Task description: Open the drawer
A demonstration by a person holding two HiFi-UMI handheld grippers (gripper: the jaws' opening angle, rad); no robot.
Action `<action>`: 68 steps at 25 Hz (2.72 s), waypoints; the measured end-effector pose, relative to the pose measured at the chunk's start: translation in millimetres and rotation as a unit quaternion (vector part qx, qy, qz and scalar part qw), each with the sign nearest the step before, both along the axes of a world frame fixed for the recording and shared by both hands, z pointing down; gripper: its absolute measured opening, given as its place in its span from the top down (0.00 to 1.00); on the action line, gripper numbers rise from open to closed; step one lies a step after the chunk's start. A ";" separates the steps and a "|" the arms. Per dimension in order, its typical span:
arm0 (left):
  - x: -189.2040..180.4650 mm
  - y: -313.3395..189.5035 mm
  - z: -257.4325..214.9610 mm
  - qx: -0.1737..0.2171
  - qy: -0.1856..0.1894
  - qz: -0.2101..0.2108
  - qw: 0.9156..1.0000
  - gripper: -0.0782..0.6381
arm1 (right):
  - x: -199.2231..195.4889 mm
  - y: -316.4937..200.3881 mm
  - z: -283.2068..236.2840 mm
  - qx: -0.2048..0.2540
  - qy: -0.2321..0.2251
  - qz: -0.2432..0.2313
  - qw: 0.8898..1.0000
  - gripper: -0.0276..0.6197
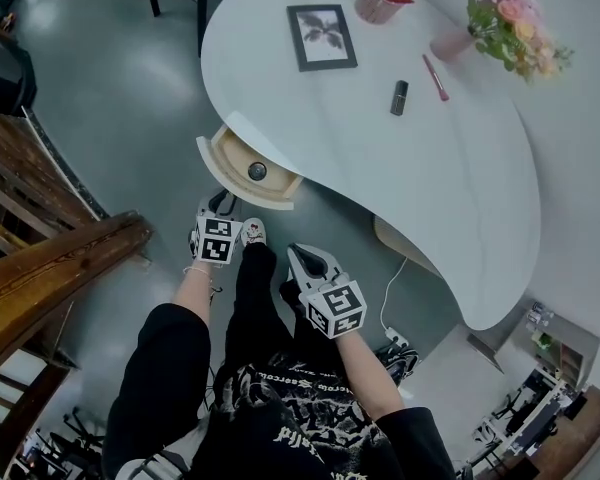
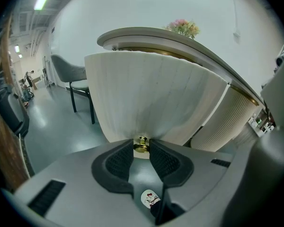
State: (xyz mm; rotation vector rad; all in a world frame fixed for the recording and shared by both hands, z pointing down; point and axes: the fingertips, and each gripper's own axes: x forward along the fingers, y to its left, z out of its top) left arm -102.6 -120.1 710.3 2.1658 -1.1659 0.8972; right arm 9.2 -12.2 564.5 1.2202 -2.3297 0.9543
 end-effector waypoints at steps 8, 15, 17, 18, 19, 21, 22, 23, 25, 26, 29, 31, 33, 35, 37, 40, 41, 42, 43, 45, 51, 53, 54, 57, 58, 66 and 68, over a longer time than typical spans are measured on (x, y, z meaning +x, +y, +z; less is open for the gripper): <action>-1.9 -3.4 -3.2 0.009 -0.007 0.003 1.000 0.73 | -0.1 4.3 -3.8 -0.002 0.004 -0.006 1.000 0.92; -8.9 11.2 -1.3 -0.023 -0.015 -0.004 1.000 0.73 | -0.9 7.8 -3.5 -0.006 0.003 -0.007 1.000 0.92; -10.7 12.1 -1.3 -0.021 -0.016 -0.006 1.000 0.73 | -0.4 8.8 -3.4 -0.008 0.004 -0.007 1.000 0.92; -11.6 11.6 -2.6 -0.018 -0.018 -0.006 1.000 0.73 | 0.0 9.3 -3.5 -0.008 0.004 -0.006 1.000 0.92; -12.5 11.5 -3.7 -0.016 -0.020 -0.006 1.000 0.73 | 0.2 9.6 -3.7 -0.008 0.004 -0.006 1.000 0.92; -13.8 13.3 -4.3 -0.017 -0.022 -0.008 1.000 0.73 | 0.5 9.7 -4.3 -0.009 0.004 -0.005 1.000 0.92; -14.3 14.5 -3.9 -0.018 -0.022 -0.009 1.000 0.73 | 0.6 9.5 -4.6 -0.009 0.004 -0.004 1.000 0.92; -14.9 15.8 -3.1 -0.020 -0.022 -0.010 0.999 0.73 | 0.5 9.3 -4.8 -0.009 0.003 -0.004 1.000 0.92; -17.4 18.4 -1.6 -0.023 -0.023 -0.012 0.999 0.73 | -0.2 9.0 -5.2 -0.008 0.002 -0.003 1.000 0.92; -19.0 20.2 -0.3 -0.025 -0.023 -0.013 0.999 0.73 | -0.7 9.0 -5.3 -0.008 0.002 -0.003 1.000 0.92; -23.0 25.1 0.9 -0.028 -0.027 -0.013 0.999 0.73 | -0.6 9.8 -5.4 -0.008 0.002 -0.002 1.000 0.92; -24.0 26.8 1.4 -0.030 -0.029 -0.013 0.999 0.73 | 0.7 9.8 -5.7 -0.008 0.002 -0.001 1.000 0.92; -24.1 30.1 4.8 -0.037 -0.026 -0.018 0.999 0.73 | 2.3 9.9 -6.5 -0.009 0.002 0.000 1.000 0.92; -25.2 31.3 3.2 -0.038 -0.027 -0.018 0.999 0.73 | 2.5 10.6 -7.5 -0.009 0.003 0.000 1.000 0.92; -26.6 30.5 -1.2 -0.035 -0.031 -0.015 0.999 0.73 | 2.1 10.9 -8.4 -0.009 0.003 0.001 1.000 0.92; -28.2 33.0 -0.3 -0.042 -0.031 -0.017 0.999 0.73 | 1.2 10.8 -9.3 -0.010 0.004 0.001 1.000 0.92; -28.6 33.7 -0.4 -0.043 -0.030 -0.018 0.998 0.73 | 0.4 10.9 -9.6 -0.009 0.004 0.001 1.000 0.92; -29.3 34.4 -0.6 -0.044 -0.030 -0.018 0.998 0.73 | -0.7 10.9 -9.7 -0.009 0.004 0.000 1.000 0.92; -30.1 35.1 -0.8 -0.043 -0.029 -0.019 0.998 0.73 | -1.7 11.1 -9.7 -0.008 0.003 -0.001 1.000 0.92; -31.7 35.5 -2.7 -0.037 -0.030 -0.018 0.999 0.73 | -2.8 12.4 -9.1 -0.010 0.003 -0.003 1.000 0.92; -36.1 39.1 -0.5 -0.038 -0.032 -0.022 0.999 0.73 | -5.9 13.7 -6.1 -0.015 0.005 -0.010 1.000 0.92; -38.2 40.2 -1.9 -0.036 -0.030 -0.024 0.999 0.73 | -7.8 14.5 -4.6 -0.018 0.004 -0.010 1.000 0.92; -39.0 41.4 -2.2 -0.035 -0.029 -0.023 0.999 0.73 | -8.9 15.2 -3.8 -0.020 0.002 -0.012 1.000 0.92; -41.1 44.6 -2.0 -0.035 -0.028 -0.020 0.999 0.73 | -11.4 16.0 -2.7 -0.023 0.001 -0.014 1.000 0.92; -41.7 45.2 -1.8 -0.036 -0.027 -0.022 0.999 0.73 | -11.8 15.9 -2.7 -0.023 0.001 -0.015 1.000 0.92; -50.0 51.7 -0.6 -0.036 -0.028 -0.022 0.999 0.73 | -19.2 18.6 -1.0 -0.025 0.003 -0.022 0.999 0.92; -52.5 53.3 3.3 -0.035 -0.028 -0.022 0.999 0.73 | -22.3 20.3 -1.7 -0.025 0.003 -0.029 0.999 0.92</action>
